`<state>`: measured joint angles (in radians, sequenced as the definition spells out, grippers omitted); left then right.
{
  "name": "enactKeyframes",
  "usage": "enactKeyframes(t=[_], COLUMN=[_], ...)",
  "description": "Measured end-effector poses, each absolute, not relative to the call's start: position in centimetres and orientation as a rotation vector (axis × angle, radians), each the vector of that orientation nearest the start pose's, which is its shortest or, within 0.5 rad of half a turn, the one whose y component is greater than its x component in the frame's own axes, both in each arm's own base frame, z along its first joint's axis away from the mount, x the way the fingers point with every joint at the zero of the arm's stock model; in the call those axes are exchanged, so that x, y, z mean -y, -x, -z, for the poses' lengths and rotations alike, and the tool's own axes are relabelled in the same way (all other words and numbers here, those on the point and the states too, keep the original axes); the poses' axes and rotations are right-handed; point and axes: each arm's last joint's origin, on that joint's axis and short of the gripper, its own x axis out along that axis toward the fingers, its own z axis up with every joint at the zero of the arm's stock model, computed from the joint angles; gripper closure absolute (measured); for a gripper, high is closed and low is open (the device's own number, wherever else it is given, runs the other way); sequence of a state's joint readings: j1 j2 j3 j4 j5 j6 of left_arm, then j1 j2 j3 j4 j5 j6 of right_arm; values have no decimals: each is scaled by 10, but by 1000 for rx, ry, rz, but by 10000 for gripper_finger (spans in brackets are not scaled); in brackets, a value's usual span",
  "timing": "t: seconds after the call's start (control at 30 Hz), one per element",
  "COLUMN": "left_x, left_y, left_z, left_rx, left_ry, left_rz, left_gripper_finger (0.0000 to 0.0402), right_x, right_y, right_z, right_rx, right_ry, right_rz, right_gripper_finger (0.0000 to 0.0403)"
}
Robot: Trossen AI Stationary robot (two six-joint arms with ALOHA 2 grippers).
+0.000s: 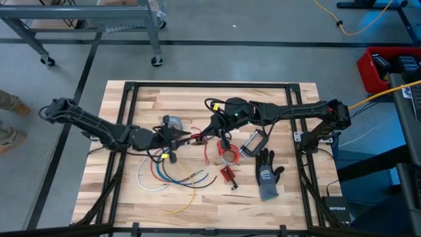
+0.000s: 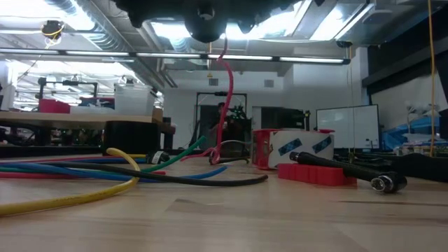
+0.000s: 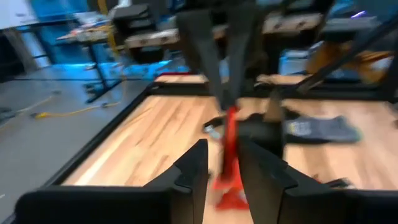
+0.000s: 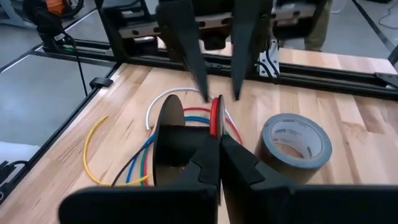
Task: Coil cords
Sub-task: Uncoil the red wire from the spool
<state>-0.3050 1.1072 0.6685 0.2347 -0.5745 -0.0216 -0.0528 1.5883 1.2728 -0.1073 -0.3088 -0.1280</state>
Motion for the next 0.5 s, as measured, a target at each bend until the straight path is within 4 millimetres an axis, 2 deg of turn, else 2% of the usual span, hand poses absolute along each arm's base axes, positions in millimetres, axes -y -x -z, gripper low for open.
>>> enactKeyframes(t=[0.27, 0.5], left_x=[52, 53], left_y=[-235, -235], left_z=[-271, -271], left_rx=[-187, -190], left_ry=[-47, -59], left_rz=[-248, -244], left_gripper_finger=[336, 392], right_x=[10, 11], right_y=[-364, -365], right_z=[-312, -313], right_rx=[-371, -357], right_ry=[55, 61], right_rz=[-277, -263], right_gripper_finger=[398, 390])
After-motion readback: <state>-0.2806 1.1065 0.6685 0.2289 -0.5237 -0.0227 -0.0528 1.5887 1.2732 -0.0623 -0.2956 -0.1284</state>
